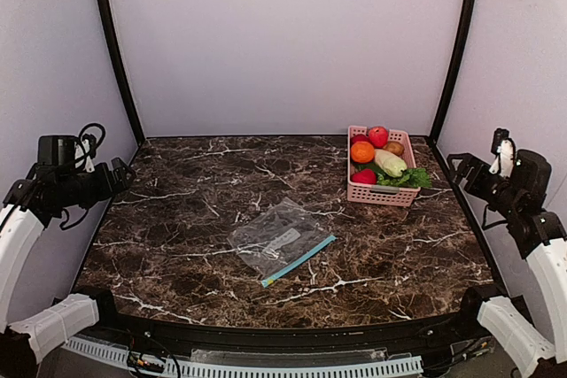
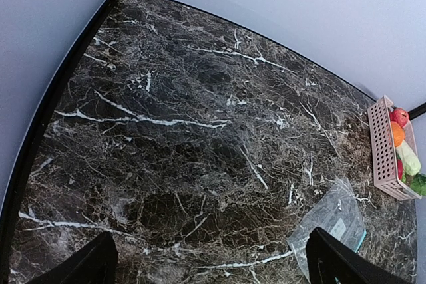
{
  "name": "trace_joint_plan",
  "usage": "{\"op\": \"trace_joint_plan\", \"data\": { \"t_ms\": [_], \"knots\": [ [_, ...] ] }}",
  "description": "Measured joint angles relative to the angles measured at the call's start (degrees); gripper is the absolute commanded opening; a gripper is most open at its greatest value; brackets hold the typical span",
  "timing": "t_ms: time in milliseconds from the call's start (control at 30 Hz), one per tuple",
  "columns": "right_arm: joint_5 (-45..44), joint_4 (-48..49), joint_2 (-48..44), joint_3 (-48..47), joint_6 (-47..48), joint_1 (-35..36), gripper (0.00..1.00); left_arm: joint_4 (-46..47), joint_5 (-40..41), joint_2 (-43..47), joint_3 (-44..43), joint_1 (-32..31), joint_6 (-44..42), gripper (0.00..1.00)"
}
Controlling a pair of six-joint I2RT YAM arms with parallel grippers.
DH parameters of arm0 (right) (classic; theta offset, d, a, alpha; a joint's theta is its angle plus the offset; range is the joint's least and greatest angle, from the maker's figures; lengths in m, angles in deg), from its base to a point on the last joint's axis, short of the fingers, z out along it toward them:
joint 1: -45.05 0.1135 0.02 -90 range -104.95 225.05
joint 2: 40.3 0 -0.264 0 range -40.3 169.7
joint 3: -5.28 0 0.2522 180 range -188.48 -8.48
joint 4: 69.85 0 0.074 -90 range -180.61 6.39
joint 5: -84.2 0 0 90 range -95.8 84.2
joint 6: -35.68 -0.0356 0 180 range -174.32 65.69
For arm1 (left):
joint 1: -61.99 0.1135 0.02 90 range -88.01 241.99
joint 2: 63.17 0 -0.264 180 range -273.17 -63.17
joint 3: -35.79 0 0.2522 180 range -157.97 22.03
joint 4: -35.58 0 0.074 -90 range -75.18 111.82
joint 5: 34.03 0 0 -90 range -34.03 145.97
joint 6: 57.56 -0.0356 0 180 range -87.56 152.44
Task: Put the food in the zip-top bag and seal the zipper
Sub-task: Pick up the zipper food storage bag at the center of the board.
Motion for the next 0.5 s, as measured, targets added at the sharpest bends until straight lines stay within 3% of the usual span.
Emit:
{"op": "trace_joint_plan", "data": {
  "t_ms": [267,400,500],
  "knots": [
    [1.05,-2.71,0.33,-0.07,-0.09,-0.02,0.99,-2.58,-1.42,-0.44,-0.83,0.0,-1.14,1.0],
    [5.03,-3.45,2.4,-1.73,1.36,-0.02,0.99,-2.64,-4.98,0.74,-0.68,0.0,-1.57,0.92],
    [7.5,-3.72,4.96,-3.32,2.29,0.17,0.92,-2.32,-7.13,0.44,-0.13,-2.27,-1.31,0.91]
  ]
}}
